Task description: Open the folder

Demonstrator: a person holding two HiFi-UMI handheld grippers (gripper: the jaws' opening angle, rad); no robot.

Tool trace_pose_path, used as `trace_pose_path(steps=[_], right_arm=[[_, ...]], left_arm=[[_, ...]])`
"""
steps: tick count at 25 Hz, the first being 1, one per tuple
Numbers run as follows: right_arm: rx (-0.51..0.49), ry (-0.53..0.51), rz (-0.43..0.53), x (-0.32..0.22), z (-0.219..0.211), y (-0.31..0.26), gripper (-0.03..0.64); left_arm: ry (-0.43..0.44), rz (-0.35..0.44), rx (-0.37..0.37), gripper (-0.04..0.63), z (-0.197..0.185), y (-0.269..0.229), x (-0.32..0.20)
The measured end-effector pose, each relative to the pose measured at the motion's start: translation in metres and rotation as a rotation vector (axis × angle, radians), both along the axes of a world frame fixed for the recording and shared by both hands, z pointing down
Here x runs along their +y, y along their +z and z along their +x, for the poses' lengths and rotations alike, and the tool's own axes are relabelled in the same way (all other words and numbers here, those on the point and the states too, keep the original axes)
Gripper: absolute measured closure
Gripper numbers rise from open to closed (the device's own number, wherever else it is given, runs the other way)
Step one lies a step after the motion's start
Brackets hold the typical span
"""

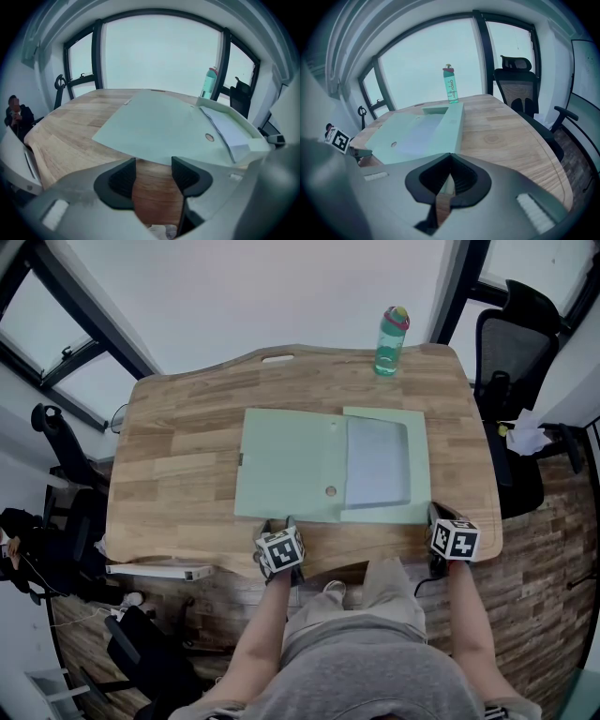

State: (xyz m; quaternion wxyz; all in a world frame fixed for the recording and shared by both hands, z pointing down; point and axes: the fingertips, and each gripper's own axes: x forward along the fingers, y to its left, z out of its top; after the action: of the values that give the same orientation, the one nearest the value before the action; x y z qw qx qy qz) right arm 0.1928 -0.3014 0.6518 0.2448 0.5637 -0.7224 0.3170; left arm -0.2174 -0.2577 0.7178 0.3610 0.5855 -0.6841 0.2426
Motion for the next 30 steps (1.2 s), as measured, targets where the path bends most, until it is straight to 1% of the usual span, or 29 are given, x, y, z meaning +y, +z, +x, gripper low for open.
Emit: trace_pose_path(steps=[3, 7, 11, 14, 20, 26, 30], right_arm=[[0.007, 0.005, -0.001, -0.001, -0.001, 0.0, 0.612], [0.023, 0.021, 0.005, 0.0, -0.001, -0.001, 0.612], [0.054, 0.027, 0.007, 0.003, -0.004, -0.002, 0.614], [0.044, 0.047, 0.021, 0.007, -0.01, -0.008, 0.614], [0.01, 0.059, 0.103, 0.021, -0.042, -0.034, 0.614], [-0.021, 0.034, 0.165, 0.043, -0.081, -0.058, 0.614], [-0.071, 0.007, 0.204, 0.06, -0.105, -0.077, 0.614]], left_arm=[[0.01, -0.016, 0.01, 0.344, 0.001, -0.003, 0.001], [0.02, -0.002, 0.045, 0.345, 0.0, -0.005, 0.001], [0.047, 0.039, 0.065, 0.345, -0.001, -0.021, -0.002], [0.079, 0.076, 0.08, 0.345, 0.002, -0.034, -0.004], [0.155, 0.143, 0.128, 0.347, 0.014, -0.058, -0.003], [0.241, 0.213, 0.177, 0.36, 0.031, -0.085, 0.0], [0.266, 0.262, 0.215, 0.399, 0.042, -0.105, 0.006]])
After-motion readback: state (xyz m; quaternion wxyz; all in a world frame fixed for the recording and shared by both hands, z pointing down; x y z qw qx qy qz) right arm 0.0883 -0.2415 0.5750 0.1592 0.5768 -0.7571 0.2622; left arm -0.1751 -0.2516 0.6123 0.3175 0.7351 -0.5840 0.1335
